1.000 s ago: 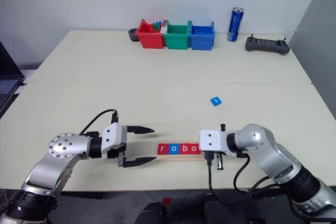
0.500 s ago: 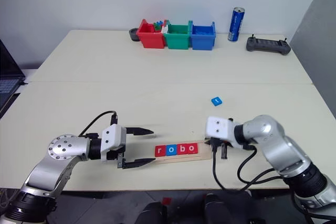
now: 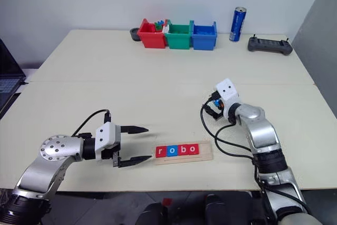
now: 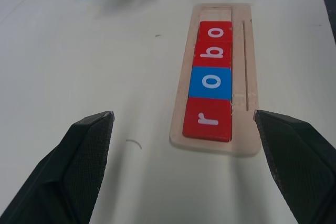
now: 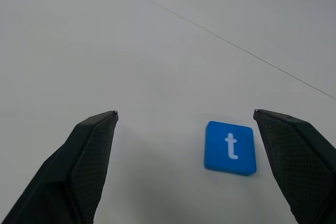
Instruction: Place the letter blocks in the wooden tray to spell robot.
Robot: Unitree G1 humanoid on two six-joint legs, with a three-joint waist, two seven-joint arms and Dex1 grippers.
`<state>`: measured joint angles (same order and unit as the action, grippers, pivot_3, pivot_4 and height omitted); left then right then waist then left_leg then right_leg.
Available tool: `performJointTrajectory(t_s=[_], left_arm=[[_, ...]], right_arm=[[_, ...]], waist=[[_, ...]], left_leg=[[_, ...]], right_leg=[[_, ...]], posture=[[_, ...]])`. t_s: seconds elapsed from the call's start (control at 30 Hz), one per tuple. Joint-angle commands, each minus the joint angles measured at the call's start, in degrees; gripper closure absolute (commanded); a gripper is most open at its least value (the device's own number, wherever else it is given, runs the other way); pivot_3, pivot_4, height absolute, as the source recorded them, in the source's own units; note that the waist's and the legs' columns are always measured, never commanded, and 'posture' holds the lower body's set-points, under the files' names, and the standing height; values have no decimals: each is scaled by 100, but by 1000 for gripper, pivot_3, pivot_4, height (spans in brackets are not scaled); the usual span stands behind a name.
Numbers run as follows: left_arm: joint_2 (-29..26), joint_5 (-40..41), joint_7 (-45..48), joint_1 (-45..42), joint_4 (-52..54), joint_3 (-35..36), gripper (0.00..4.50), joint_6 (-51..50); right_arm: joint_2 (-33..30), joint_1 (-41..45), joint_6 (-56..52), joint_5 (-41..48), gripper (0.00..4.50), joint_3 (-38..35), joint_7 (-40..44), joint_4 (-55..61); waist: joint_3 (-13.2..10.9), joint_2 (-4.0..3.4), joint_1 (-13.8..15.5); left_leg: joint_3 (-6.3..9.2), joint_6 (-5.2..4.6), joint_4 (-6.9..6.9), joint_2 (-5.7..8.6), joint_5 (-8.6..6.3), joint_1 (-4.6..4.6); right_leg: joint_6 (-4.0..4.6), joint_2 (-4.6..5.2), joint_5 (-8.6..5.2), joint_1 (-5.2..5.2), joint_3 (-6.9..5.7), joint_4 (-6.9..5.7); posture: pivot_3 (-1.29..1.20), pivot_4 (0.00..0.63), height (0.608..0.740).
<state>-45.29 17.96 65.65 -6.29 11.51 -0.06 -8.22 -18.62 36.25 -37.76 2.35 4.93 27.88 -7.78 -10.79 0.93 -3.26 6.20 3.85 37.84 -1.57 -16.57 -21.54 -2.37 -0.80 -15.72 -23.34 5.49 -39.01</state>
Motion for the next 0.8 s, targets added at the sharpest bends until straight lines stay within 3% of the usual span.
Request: performJointTrajectory(t_s=[0.03, 0.27, 0.37, 0.6, 0.8], left_arm=[[-57, 155, -73, -30, 369, 105, 0, -161], [-263, 407, 38, 122, 867, 194, 0, -681], [-385, 436, 80, 228, 984, 200, 0, -752], [-556, 391, 308, 132, 882, 37, 0, -761], [-521, 345, 480, -136, 537, -47, 0, -676]], right_arm=[[100, 260, 364, 20, 52, -133, -132, -635], [140, 420, 439, 63, 52, -186, -183, -1521], [155, 380, 375, 144, 625, -257, -223, -1537], [254, 286, 323, 180, 2987, -441, -554, -1486], [207, 9, 74, 232, 3056, -467, -595, -654]], waist=[[0, 0, -5], [0, -1, -47], [1, -2, -43], [1, -2, -44], [1, -2, -20]], left_leg=[[-1, 0, -2, 0, 0, -1], [0, -1, -3, -1, 0, 3], [0, -1, -3, -1, 0, 6], [0, -1, -2, -1, 0, 8], [0, -1, -2, -1, 0, 5]], right_leg=[[0, 0, 0, -2, 1, 0], [0, -1, 0, -2, 1, -6], [0, -2, 0, 0, 1, -6], [0, -3, 0, 3, 1, -5], [0, -3, 0, 3, 1, -2]], posture=[[0, 150, 740], [0, 150, 740], [0, 150, 740], [0, 150, 740], [0, 150, 740]])
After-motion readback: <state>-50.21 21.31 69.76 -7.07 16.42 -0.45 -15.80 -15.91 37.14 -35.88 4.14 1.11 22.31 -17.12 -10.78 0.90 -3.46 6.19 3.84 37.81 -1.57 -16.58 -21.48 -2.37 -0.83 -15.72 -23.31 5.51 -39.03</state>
